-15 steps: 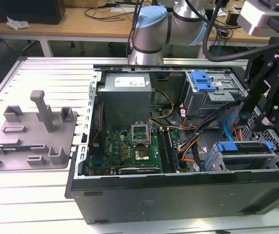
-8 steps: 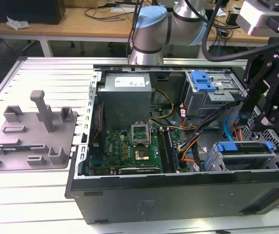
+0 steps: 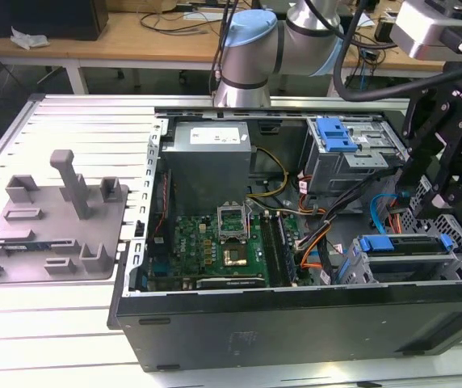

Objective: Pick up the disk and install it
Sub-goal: 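Insert the first disk wire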

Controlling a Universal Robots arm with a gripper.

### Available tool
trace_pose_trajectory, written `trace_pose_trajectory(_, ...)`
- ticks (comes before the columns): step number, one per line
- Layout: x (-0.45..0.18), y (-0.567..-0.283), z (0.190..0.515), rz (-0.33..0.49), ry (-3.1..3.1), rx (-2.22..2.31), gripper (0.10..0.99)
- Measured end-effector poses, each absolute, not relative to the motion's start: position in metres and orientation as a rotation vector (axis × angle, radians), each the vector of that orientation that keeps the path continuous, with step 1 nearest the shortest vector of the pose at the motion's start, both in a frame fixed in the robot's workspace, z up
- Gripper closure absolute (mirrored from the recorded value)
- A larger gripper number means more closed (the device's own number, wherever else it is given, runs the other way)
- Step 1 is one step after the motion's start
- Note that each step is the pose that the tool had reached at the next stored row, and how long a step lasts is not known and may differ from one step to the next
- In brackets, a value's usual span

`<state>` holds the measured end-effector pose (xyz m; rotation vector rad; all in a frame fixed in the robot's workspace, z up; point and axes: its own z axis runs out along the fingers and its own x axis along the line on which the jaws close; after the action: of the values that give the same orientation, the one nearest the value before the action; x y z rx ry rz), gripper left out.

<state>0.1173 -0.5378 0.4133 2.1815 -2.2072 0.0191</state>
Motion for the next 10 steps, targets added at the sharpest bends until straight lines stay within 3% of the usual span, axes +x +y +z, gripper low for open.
trace_pose_trajectory(3,0.118,-0.524,0.413,0.061,-2.188,2.162,0.580)
trace_pose_trajectory(10,0.124,-0.484,0.413,0.070,-2.184,2.158,0.580)
